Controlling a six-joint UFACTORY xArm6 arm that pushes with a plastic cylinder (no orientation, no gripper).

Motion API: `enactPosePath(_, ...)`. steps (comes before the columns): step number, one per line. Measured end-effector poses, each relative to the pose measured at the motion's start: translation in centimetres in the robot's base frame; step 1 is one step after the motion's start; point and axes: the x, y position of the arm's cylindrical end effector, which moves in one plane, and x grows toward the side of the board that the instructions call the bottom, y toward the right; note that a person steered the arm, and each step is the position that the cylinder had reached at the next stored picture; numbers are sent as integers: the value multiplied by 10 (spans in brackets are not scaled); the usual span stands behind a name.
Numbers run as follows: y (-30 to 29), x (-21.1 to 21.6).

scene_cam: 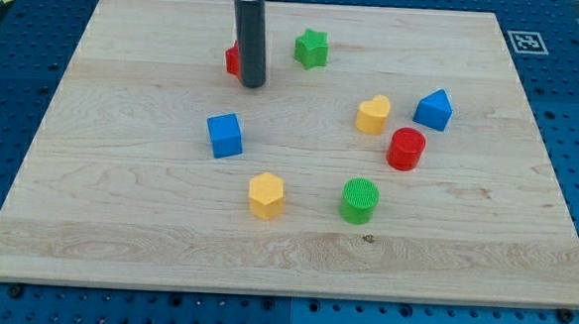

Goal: Place the heart at the bottom right side of the green star

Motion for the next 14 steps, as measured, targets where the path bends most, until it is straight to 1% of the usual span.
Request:
enactPosePath(1, 13, 40)
enactPosePath(2, 44, 72)
enactPosePath(4, 63, 52)
enactPosePath(5, 92, 72)
enactPosePath(6, 135, 87)
enactPosePath(7, 155, 87)
enactPosePath(8, 155, 82)
enactPosePath(10, 172, 69)
enactPosePath(12, 174, 32)
enactPosePath(13, 174, 27)
enactPosePath(14, 174, 35)
